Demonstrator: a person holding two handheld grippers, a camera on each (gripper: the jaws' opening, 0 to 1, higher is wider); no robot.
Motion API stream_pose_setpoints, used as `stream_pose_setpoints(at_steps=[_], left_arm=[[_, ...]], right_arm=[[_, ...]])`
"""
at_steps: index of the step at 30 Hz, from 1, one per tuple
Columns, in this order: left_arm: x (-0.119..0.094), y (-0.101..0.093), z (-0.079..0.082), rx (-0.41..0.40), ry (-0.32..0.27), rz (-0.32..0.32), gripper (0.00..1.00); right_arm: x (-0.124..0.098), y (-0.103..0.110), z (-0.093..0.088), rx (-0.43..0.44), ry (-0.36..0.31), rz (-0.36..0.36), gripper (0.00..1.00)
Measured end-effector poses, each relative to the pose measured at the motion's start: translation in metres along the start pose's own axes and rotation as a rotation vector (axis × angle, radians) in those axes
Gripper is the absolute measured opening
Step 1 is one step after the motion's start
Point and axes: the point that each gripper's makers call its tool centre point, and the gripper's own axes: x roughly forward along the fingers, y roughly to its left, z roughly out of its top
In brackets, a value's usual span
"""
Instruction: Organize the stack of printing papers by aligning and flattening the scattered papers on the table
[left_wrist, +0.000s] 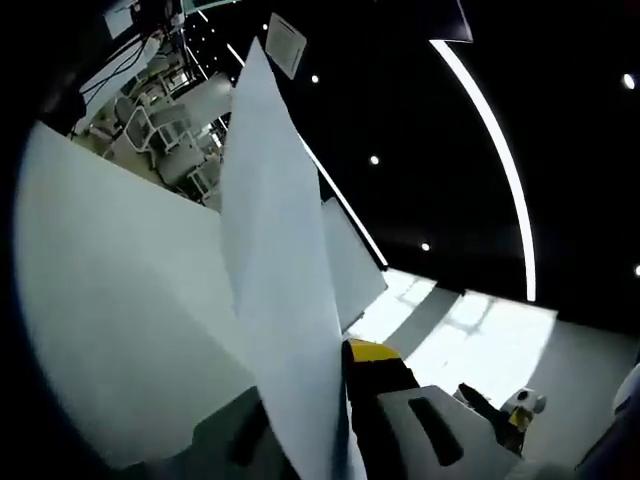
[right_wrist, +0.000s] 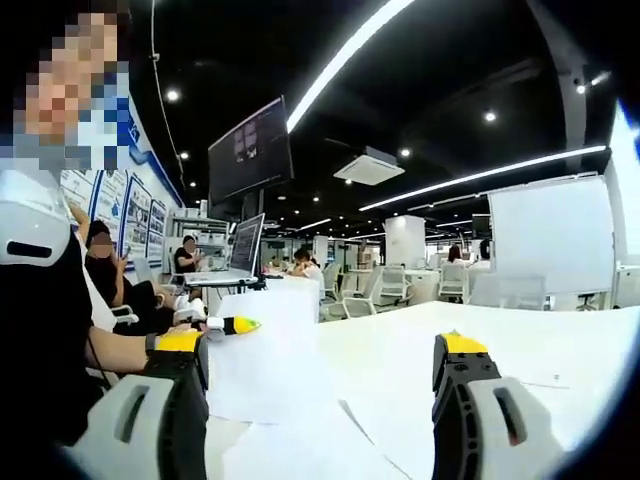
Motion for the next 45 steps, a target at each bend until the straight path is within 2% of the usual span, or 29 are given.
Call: stream_pose_setpoints(at_steps=[23, 32, 43, 45], left_arm=[[0.001, 0.000, -0.001, 0.015, 0.002, 0.002, 0.06], [0.001, 0.002, 0.000, 0.015, 0.002, 0.002, 0.06], [0.001, 0.001, -0.001, 0.015, 0.003, 0.001, 0.06], [0.001, 0.000, -0.001, 0.016, 0.002, 0.002, 0.06]], right_arm=[[-0.008, -0.037, -0.023, 0.022, 0.032, -0.102, 0.88], [-0.013, -0.044, -0.033, 0.034, 0.051, -0.126, 0.87], [-0.019, -0.049, -0.033, 0.011, 0.066, -0.151, 0.87], [-0.021, -0.051, -0.036, -0.007, 0.093, -0.167, 0.88]])
